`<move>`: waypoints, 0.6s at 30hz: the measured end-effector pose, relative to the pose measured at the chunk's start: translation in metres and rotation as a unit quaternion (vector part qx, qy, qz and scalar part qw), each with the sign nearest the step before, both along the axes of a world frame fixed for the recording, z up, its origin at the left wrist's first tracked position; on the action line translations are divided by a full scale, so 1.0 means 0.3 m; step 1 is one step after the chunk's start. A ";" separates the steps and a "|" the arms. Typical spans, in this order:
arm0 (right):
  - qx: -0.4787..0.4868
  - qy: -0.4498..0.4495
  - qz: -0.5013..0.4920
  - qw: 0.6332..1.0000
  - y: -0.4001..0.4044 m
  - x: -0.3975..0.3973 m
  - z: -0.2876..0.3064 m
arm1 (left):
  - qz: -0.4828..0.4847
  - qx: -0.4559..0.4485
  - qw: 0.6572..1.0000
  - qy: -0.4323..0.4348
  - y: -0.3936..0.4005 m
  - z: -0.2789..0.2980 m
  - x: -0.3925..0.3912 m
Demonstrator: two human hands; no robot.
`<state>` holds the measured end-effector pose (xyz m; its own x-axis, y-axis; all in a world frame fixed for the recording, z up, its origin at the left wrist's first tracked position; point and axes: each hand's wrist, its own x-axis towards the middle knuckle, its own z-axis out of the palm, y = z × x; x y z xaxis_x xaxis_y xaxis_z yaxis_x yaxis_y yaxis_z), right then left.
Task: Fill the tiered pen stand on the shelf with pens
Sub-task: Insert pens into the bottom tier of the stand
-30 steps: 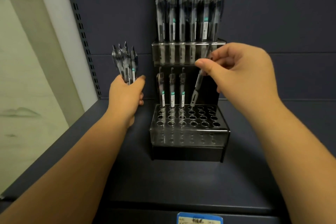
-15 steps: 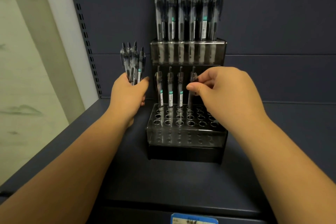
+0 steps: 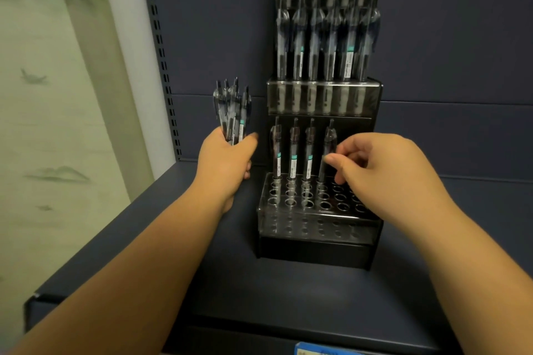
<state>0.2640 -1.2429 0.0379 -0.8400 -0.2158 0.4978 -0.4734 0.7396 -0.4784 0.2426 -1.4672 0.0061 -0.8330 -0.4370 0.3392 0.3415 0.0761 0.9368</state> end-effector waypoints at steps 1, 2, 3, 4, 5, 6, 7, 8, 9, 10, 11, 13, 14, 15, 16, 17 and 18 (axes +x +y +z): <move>0.004 -0.002 0.000 1.000 -0.001 0.001 0.003 | 0.002 0.005 1.000 -0.001 -0.005 0.001 0.009; 0.006 -0.003 -0.001 1.000 -0.004 0.002 0.006 | 0.004 0.004 1.000 -0.002 -0.014 0.000 0.016; 0.004 -0.004 -0.003 1.000 -0.008 0.003 0.008 | 0.008 -0.003 1.000 -0.003 -0.023 -0.003 0.021; 0.003 -0.004 -0.004 1.000 -0.014 0.001 0.008 | 0.012 -0.014 1.000 -0.005 -0.033 -0.009 0.026; 0.004 -0.006 -0.003 1.000 -0.019 0.002 0.008 | 0.016 -0.023 1.000 -0.008 -0.041 -0.014 0.030; 0.006 -0.008 -0.001 1.000 -0.023 0.002 0.005 | 0.018 -0.026 0.999 -0.010 -0.048 -0.020 0.032; 0.008 -0.010 0.000 1.000 -0.023 0.002 0.001 | 0.017 -0.022 1.000 -0.012 -0.051 -0.025 0.034; 0.008 -0.008 -0.001 1.000 -0.019 0.001 -0.004 | 0.015 -0.015 1.000 -0.014 -0.053 -0.027 0.035; 0.003 0.000 -0.004 1.000 -0.013 0.000 -0.008 | 0.014 -0.010 1.000 -0.015 -0.053 -0.027 0.036; -0.016 0.015 -0.008 1.000 -0.006 0.002 -0.010 | 0.012 -0.009 1.000 -0.015 -0.054 -0.025 0.038; -0.054 0.036 -0.009 0.998 0.000 0.003 -0.012 | 0.010 -0.010 1.000 -0.012 -0.053 -0.024 0.042; -0.162 0.069 0.008 0.984 0.002 0.010 -0.006 | 0.005 -0.011 1.000 -0.004 -0.051 -0.022 0.051; -0.203 0.078 0.020 0.976 -0.003 0.015 -0.003 | 0.002 -0.010 1.000 0.000 -0.050 -0.021 0.054; -0.226 0.084 0.032 0.970 -0.013 0.020 0.000 | 0.000 -0.008 1.000 0.005 -0.048 -0.019 0.058; -0.233 0.088 0.043 0.968 -0.029 0.027 0.002 | -0.001 -0.005 1.000 0.010 -0.046 -0.015 0.062; -0.226 0.090 0.054 0.968 -0.050 0.034 0.004 | -0.003 -0.002 1.000 0.014 -0.044 -0.012 0.066; -0.210 0.094 0.065 0.971 -0.074 0.043 0.009 | -0.003 0.000 1.000 0.017 -0.043 -0.009 0.070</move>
